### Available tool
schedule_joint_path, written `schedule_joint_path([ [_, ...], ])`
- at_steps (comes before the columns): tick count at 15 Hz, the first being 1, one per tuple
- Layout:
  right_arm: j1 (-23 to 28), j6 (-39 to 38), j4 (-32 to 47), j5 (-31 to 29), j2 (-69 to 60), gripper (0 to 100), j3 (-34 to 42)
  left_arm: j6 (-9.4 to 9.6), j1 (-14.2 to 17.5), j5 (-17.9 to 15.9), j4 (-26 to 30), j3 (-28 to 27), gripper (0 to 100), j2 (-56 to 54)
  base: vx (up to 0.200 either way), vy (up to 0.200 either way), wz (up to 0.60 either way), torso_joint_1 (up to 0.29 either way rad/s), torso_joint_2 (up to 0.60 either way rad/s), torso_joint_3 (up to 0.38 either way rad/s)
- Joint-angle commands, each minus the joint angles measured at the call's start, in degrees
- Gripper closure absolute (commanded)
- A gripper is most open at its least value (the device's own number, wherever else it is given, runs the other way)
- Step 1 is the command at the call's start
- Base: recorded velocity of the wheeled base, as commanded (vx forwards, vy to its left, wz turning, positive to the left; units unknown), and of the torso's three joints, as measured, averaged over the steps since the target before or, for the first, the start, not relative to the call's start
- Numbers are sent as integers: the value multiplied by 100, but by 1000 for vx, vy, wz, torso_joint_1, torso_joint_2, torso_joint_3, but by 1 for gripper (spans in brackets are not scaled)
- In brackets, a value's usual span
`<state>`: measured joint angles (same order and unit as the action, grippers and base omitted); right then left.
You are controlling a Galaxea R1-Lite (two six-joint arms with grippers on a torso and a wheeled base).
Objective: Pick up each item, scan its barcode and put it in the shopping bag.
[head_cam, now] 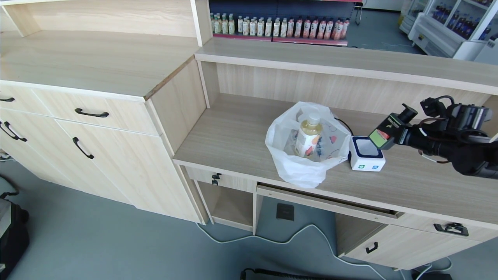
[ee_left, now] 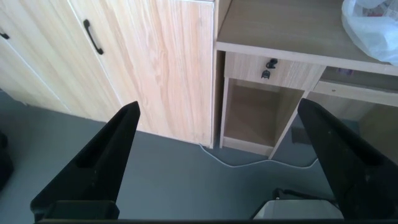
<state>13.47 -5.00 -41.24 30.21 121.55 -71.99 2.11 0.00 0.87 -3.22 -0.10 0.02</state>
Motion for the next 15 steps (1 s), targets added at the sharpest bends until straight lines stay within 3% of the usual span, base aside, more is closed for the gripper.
schedule_joint_path([
  [1, -81, -10, 2, -6, 97, 100, -105, 0, 0, 1, -3, 1, 0, -2, 0, 0, 0, 0, 0, 0],
  [15, -248, -318, 2, -15, 598, 100, -553, 0, 0, 1, -3, 1, 0, -2, 0, 0, 0, 0, 0, 0],
])
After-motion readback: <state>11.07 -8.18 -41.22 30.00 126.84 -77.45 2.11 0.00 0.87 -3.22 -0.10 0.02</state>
